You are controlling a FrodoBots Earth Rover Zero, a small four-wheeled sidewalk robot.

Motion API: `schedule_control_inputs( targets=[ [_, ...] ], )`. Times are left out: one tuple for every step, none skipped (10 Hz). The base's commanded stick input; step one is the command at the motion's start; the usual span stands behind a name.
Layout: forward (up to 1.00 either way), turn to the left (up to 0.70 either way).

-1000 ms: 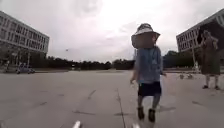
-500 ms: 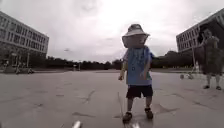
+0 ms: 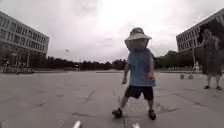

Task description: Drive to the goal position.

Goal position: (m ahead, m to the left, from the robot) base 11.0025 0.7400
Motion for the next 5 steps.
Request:
schedule_control_inputs(
  targets=[
    [0.0,-0.7],
    [0.0,-0.7],
    [0.04,-0.7],
    [0.04,-0.7],
    [0.04,-0.66]
  ],
)
